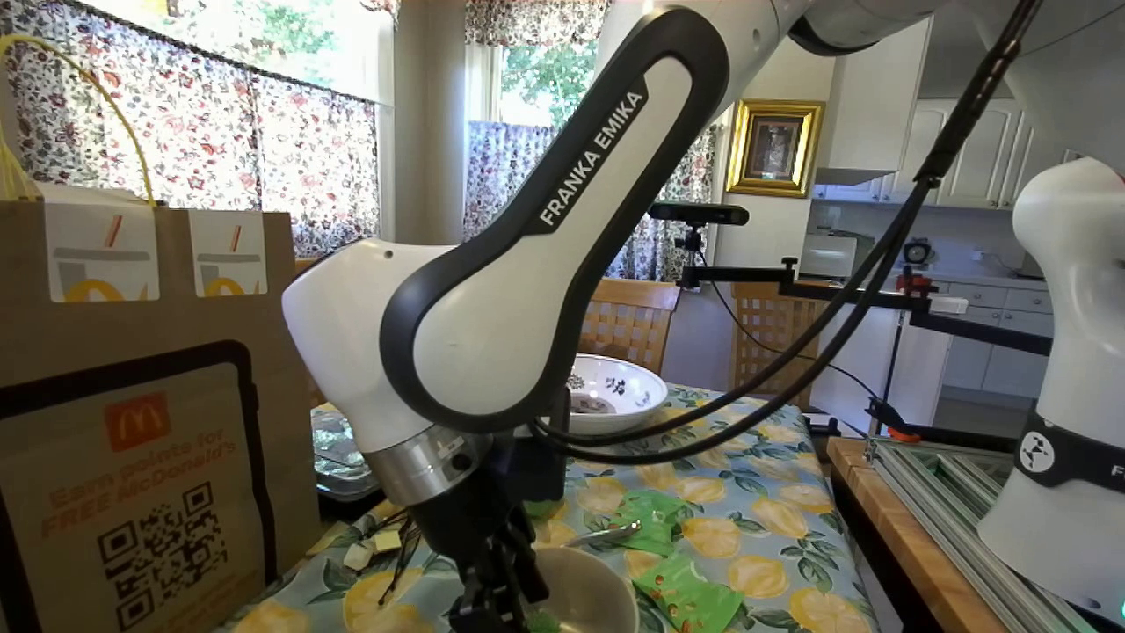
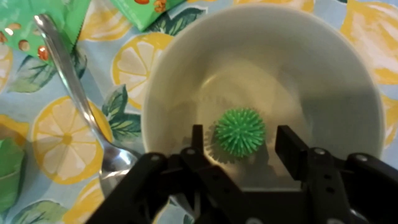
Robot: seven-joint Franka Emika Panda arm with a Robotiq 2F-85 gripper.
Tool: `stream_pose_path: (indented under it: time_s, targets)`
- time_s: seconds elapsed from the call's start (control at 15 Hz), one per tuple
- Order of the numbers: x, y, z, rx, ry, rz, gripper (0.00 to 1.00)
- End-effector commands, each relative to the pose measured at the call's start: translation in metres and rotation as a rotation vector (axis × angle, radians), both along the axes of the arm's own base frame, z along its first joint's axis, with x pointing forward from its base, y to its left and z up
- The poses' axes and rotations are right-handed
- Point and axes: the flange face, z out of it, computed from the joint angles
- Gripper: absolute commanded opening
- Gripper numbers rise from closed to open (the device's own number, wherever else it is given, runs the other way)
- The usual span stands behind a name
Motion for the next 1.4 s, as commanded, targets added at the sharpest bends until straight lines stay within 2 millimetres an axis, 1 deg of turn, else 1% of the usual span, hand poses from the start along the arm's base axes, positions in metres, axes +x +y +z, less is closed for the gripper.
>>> stream_pose_path:
  time_s: [0.0, 0.07, 0.27, 0.33, 0.87, 1.07, 1.33]
  targets:
    - [0.007, 0.002, -0.006, -0.026, 0.007, 0.02, 0.31]
    - [0.007, 0.002, -0.006, -0.026, 0.007, 0.02, 0.22]
    - [0.008, 0.002, -0.005, -0.022, 0.006, 0.018, 0.02]
    - [0.009, 0.001, -0.003, -0.016, 0.005, 0.018, 0.0]
    - [0.01, -0.002, 0.005, 0.001, -0.007, 0.012, 0.0]
    - [0.009, -0.003, 0.025, 0.029, -0.04, 0.008, 0.0]
    - [0.005, -0.013, 0.067, 0.084, -0.072, 0.019, 0.0]
